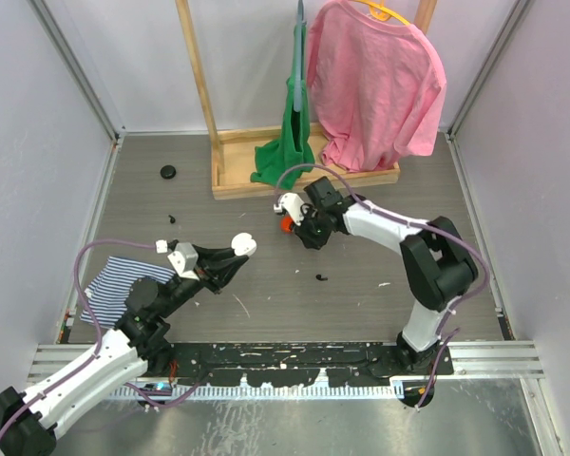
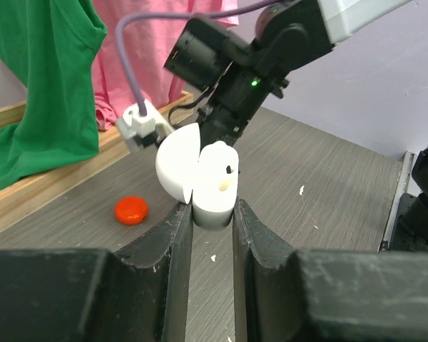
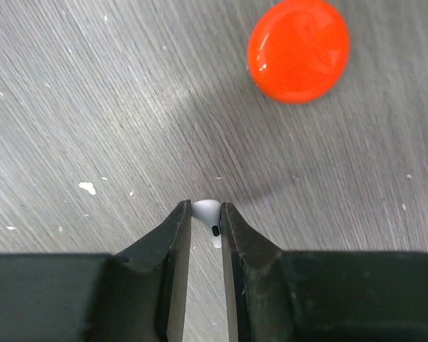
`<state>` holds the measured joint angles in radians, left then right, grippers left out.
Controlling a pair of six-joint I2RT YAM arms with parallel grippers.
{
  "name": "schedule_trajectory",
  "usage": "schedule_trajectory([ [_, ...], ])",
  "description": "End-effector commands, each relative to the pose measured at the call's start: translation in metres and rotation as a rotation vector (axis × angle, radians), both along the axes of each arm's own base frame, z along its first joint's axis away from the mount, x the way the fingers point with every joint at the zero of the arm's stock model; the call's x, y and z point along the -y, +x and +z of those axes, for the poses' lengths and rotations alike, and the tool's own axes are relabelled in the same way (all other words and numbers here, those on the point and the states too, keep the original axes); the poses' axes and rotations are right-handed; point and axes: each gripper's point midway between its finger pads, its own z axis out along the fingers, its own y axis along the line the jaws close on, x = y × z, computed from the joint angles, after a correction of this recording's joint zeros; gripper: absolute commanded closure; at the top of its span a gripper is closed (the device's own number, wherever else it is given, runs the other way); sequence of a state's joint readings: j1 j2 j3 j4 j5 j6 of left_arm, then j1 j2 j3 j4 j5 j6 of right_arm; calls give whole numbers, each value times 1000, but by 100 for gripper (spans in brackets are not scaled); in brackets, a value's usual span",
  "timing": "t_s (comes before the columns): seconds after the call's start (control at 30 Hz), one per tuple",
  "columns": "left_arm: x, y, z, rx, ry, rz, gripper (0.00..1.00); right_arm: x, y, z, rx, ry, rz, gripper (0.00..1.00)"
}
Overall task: Insert the wireless bluetooth earbuds into the charging case
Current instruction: Pick up the earbud from the center of the board.
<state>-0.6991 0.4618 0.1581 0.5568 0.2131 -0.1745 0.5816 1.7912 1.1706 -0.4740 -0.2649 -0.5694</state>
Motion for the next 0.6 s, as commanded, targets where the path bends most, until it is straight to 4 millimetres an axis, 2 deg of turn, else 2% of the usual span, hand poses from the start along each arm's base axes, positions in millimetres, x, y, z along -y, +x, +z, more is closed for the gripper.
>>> schedule_trajectory([
  [0.0,0,1,12,42,-21,3,95,-14,18,57,139,185,-169,81],
  [0.23,5,5,6,30,1,-5,95,-17,9,104,231,365,-389,82],
  [0.47,6,9,-1,31,31,4,94,-26,-15,152,375,471,-470,81],
  [0.57,6,12,-5,35,50,13,94,-38,-30,176,424,559,-470,81],
])
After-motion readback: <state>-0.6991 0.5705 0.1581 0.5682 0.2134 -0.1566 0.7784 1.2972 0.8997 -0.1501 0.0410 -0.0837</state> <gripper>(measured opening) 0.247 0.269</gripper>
